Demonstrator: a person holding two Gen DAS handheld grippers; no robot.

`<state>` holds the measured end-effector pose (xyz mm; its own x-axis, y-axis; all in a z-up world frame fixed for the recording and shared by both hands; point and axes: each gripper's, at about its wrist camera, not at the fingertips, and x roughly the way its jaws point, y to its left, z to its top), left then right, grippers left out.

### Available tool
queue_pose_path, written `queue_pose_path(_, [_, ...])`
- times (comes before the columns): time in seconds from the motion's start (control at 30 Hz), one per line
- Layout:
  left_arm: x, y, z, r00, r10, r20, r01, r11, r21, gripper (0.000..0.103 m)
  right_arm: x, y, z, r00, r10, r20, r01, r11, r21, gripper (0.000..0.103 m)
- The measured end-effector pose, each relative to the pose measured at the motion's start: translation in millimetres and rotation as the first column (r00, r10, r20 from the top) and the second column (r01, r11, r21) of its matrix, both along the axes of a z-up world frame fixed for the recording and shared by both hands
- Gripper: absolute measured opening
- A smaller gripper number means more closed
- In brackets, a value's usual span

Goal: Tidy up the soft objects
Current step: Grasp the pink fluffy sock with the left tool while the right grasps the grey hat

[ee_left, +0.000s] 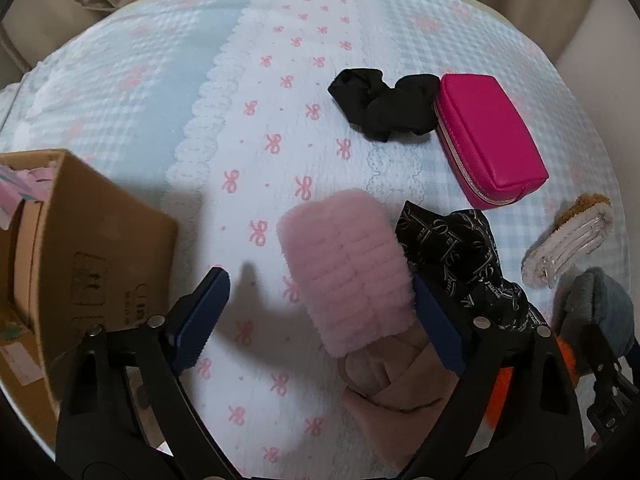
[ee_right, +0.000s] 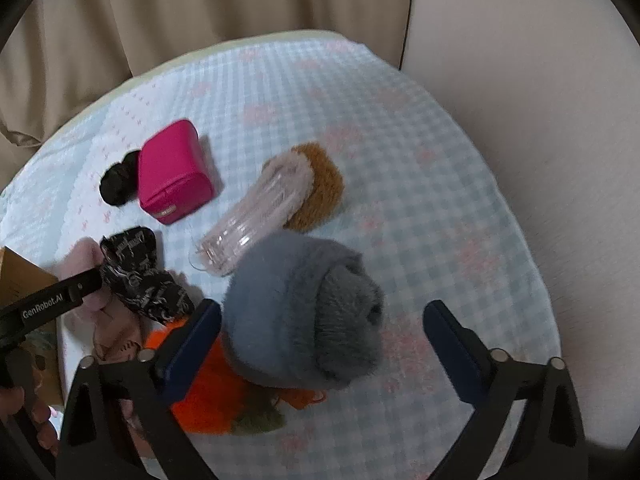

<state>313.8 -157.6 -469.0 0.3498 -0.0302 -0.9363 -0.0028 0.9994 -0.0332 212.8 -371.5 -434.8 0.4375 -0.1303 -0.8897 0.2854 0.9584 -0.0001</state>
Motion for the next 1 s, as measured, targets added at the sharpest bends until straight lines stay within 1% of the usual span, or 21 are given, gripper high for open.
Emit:
queue_pose_path(0.1, [3,-4,-6,1.000,-0.021,-0.009,0.021,1.000,-0.002,0.077,4,-3,-9,1.000,-0.008,-0.013,0.008,1.000,0.010,0.092])
queue_pose_path(0.13, [4,-5,-8,0.999,-0.037,-0.016,0.037,0.999,-0.016,0.066,5,-4,-10,1.000,-0.010,-0.013,0.010,1.000,0.015,0.092])
queue_pose_path(0.17, [5,-6,-9,0.999,-0.049,-0.023,0.049,0.998,-0.031,0.057,6,-5,-12,1.000,-0.013,-0.012,0.013,1.000,0.021,0.089])
queue_pose_path(0.2, [5,-7,-10,0.998,-0.057,-0.025,0.056,0.998,-0.043,0.053,8,-5,-13,1.000,-0.014,-0.012,0.014,1.000,0.025,0.086])
queue_pose_path(0.23, [5,-8,-9,0.998,-0.063,-0.023,0.062,0.997,-0.045,0.050,9,-5,-14,1.000,-0.011,-0.014,0.011,0.999,0.035,0.079])
queue_pose_path(0.27, [5,-9,-8,0.998,-0.066,-0.020,0.065,0.997,-0.041,0.048,12,-5,-16,1.000,-0.004,-0.019,0.005,0.999,0.054,0.073])
queue_pose_path(0.3, [6,-9,-7,0.998,-0.068,-0.017,0.067,0.997,-0.041,0.047,15,-4,-19,1.000,0.001,-0.028,0.001,0.997,0.074,0.072])
queue_pose_path(0.37, [5,-8,-3,0.998,-0.067,-0.011,0.066,0.996,-0.051,0.041,19,-3,-21,0.999,0.002,-0.038,0.001,0.997,0.072,0.064])
queue_pose_path(0.47, [4,-5,3,0.998,-0.068,-0.004,0.068,0.996,-0.063,0.038,17,-1,-17,0.999,0.011,-0.030,-0.008,0.997,0.082,0.056])
queue_pose_path(0.57, [2,-6,10,0.997,-0.076,0.010,0.076,0.995,-0.059,0.037,14,-1,-12,1.000,0.013,-0.022,-0.011,0.996,0.091,0.051])
queue_pose_path(0.7, [-4,-5,27,0.996,-0.076,0.036,0.078,0.995,-0.068,0.036,10,0,1,1.000,0.014,0.000,-0.014,0.996,0.091,0.049])
queue_pose_path(0.9, [-19,-4,71,0.991,-0.084,0.101,0.092,0.993,-0.081,0.036,-4,2,37,0.998,-0.001,0.060,-0.004,0.997,0.083,0.049])
queue_pose_path(1.0, [-33,0,103,0.985,-0.088,0.146,0.102,0.991,-0.090,0.036,-15,4,63,0.995,-0.004,0.099,-0.004,0.997,0.077,0.049])
